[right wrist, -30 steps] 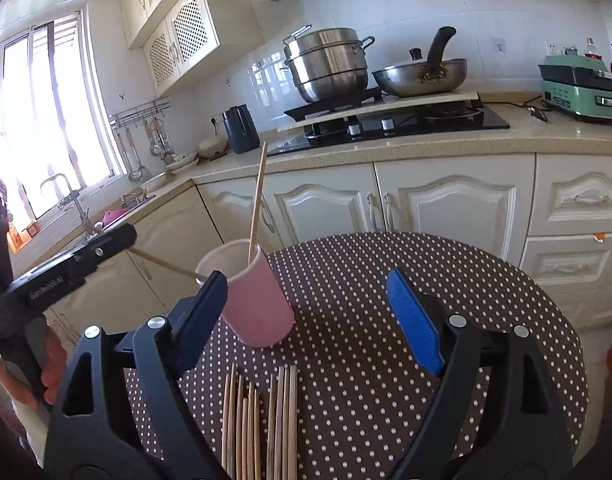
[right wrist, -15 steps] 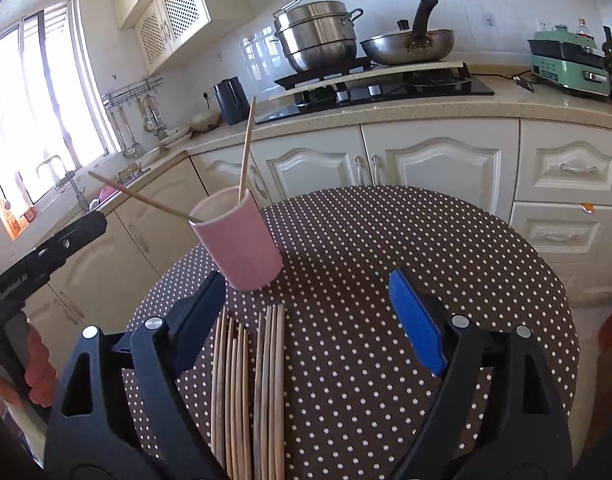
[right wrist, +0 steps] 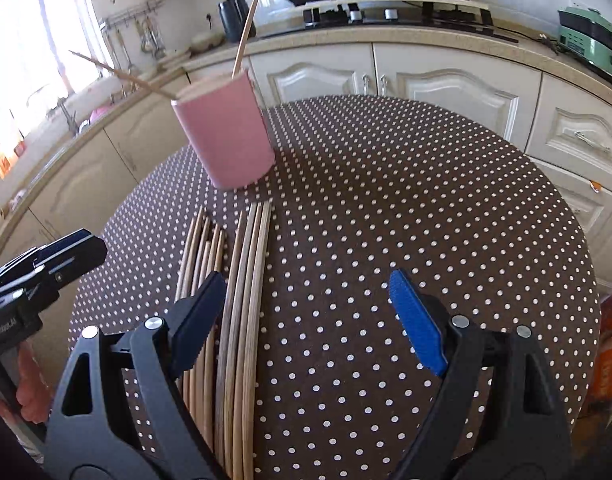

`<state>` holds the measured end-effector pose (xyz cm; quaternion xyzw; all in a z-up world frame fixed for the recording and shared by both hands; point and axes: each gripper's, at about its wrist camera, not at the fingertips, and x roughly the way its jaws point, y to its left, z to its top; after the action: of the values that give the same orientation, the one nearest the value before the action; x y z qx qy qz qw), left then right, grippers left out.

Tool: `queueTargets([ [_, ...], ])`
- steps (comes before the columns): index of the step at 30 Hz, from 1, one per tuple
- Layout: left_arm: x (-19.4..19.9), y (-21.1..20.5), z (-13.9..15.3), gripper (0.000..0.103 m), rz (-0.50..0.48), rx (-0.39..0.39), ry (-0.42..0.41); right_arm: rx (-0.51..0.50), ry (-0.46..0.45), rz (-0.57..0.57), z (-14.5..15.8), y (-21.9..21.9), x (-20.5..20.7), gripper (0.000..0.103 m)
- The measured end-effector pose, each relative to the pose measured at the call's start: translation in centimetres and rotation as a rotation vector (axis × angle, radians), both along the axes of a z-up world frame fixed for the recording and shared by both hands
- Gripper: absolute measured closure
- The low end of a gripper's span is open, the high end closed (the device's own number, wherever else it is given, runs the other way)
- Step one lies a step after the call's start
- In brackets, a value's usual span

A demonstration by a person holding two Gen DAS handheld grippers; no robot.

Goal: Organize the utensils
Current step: 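Withdraw both tools from the cup back over the chopstick row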

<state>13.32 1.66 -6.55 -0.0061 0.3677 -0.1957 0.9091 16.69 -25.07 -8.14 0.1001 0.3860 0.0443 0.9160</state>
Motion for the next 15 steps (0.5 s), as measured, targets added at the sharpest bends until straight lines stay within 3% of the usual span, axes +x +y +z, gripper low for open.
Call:
queueTargets([
  [8,0.4,0.2,-4.1,0.049,0.049,-0.003,0.136,-0.076,0.093,0.03,-2.6,1.7,1.6,0.02],
  [15,0.9,0.2,-5.0,0.049,0.068,-0.013,0.172,-0.151,0.111,0.021,-3.1,2.6,2.9,0.017],
])
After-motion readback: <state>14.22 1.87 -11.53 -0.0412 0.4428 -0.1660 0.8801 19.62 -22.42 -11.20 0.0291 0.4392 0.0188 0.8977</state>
